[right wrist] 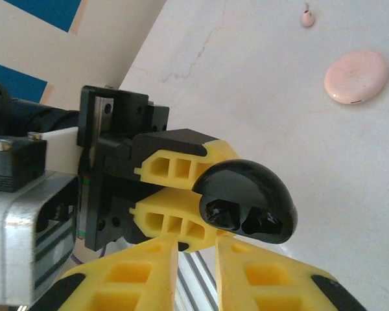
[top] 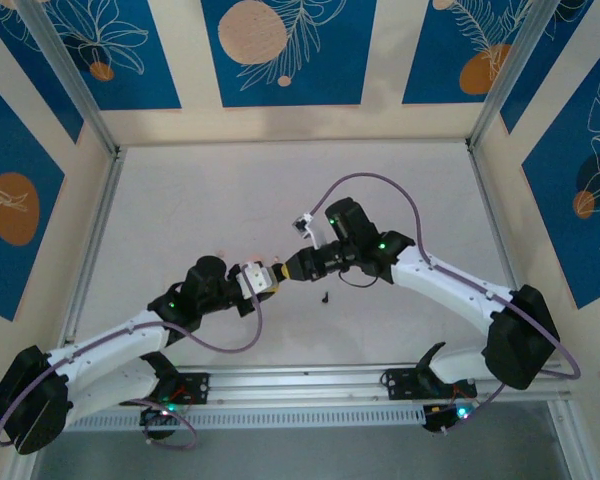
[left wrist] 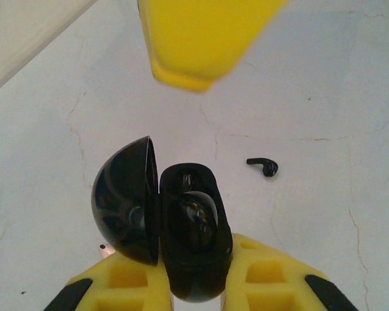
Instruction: Insert the wireless bluetooth earbuds into the charging case
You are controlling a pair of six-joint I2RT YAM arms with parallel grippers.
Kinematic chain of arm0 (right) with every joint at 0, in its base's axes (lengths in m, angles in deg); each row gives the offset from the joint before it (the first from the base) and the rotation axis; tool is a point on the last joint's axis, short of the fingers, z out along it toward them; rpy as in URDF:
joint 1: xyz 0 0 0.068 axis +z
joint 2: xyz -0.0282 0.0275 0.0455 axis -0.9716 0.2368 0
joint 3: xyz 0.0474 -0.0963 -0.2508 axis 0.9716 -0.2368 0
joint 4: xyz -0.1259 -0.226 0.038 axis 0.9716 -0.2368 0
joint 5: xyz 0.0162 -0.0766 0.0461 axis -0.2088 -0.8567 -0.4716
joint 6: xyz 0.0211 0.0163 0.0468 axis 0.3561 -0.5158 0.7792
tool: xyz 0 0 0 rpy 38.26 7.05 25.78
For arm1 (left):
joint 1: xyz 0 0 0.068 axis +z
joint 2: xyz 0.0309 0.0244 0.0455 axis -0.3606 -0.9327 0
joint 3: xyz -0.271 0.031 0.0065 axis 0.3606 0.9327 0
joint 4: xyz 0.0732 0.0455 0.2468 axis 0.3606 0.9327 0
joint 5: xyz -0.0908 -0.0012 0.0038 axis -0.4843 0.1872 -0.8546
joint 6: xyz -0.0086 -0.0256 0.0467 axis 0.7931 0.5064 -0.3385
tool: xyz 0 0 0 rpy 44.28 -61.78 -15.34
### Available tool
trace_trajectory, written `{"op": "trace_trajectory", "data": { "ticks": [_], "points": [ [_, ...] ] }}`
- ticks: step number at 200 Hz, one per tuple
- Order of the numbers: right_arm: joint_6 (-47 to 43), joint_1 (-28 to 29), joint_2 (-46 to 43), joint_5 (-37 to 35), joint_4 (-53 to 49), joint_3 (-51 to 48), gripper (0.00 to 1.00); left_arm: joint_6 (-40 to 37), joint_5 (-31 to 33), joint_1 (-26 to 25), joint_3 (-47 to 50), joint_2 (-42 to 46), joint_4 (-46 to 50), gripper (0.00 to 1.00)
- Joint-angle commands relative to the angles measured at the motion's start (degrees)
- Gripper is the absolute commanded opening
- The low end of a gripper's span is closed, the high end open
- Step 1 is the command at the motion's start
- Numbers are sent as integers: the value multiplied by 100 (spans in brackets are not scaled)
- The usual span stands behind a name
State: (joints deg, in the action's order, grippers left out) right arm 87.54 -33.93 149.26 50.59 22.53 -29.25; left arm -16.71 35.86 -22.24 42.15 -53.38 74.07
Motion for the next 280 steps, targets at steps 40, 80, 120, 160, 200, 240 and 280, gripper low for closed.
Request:
{"op": "trace_trajectory", "data": {
  "ticks": [40,80,120,160,200,240,280],
  "points": [
    [-74,164,467,368,25,160,15,111,-183,-62,6,94,-193,14],
    [-114,184,679,218,-86,204,10,124,-219,-57,6,156,-185,15],
    [-185,202,737,92,-186,231,10,113,-171,-65,32,246,-149,14],
    [-51,-1,382,228,112,9,22,254,-46,-61,267,133,-334,14],
    [-111,-472,-94,313,-348,-159,24,360,-60,-60,340,-80,-419,14],
    [-169,-1102,-439,189,-1453,-376,28,437,-113,-64,367,-189,-595,14],
    [-135,-1425,-368,-142,-2370,-722,30,468,-155,-70,358,-355,-707,14]
  ]
}}
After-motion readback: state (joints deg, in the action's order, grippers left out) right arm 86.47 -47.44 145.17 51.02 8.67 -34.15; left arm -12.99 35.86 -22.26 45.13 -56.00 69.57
